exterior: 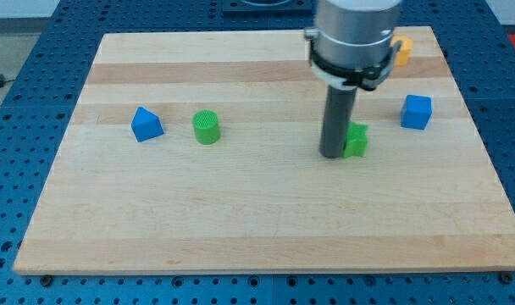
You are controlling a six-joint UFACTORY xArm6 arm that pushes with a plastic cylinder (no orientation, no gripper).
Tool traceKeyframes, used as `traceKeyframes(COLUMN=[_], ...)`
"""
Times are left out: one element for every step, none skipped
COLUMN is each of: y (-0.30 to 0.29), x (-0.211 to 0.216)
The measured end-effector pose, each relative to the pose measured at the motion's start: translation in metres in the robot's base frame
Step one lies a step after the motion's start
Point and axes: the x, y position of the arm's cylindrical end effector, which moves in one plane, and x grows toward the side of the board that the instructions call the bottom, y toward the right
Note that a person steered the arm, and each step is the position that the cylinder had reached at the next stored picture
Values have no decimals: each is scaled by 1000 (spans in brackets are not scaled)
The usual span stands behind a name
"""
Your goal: Push green star into blue cube
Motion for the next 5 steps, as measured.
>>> traceKeyframes(y=[16, 28, 48, 57, 68], x=[-8, -9, -13, -14, -18])
